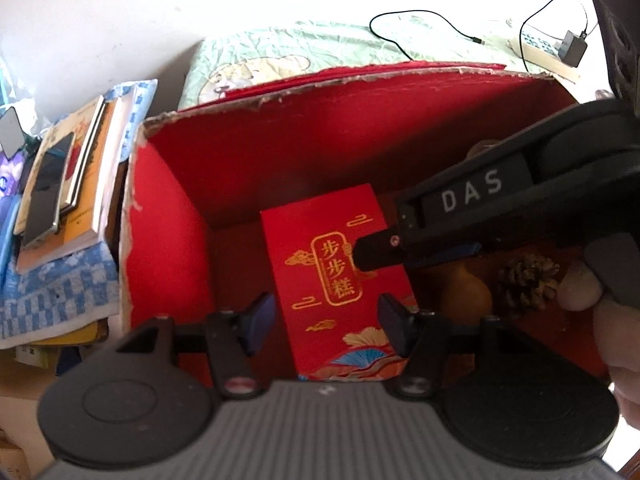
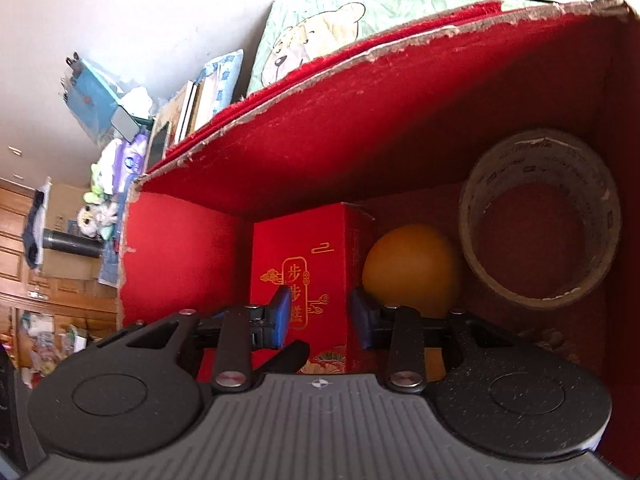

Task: Organize objects
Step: 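Carry the red gift box into the red box and lower it, then open the right gripper to release the gift box inside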

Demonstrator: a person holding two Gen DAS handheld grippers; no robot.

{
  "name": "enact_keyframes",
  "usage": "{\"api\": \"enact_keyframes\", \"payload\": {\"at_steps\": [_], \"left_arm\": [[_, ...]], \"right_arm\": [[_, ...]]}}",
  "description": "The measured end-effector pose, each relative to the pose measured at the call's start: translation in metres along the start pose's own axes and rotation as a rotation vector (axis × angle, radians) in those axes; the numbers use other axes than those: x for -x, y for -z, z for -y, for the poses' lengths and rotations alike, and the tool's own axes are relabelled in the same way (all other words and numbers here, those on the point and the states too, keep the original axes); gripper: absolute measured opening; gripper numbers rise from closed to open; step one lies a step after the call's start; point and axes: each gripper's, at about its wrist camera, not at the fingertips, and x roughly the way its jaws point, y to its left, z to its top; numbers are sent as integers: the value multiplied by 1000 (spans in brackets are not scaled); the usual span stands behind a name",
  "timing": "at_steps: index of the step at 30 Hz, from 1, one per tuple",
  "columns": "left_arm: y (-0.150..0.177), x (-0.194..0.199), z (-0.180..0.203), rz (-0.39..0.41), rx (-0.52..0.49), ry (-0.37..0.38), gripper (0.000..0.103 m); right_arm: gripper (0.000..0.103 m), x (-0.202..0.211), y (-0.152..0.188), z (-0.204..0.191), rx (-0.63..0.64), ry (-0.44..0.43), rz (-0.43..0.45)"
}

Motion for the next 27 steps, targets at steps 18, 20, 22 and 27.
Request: {"api": "enact_keyframes", "payload": {"at_steps": [18,20,22,27], "left_arm": [[-7,13,4,66,-6,20,60],[-9,9,6,53,-7,13,60],[-10,5,7,40,-7,5,60],[-9,4,6,35,6,10,59]], "right_arm": [[31,7,1,11,-31,-9,38],[30,7,1,14,-51,16,39],[26,8,2,15,-67,31,55],[24,13,6,14,-70,55,99]]}}
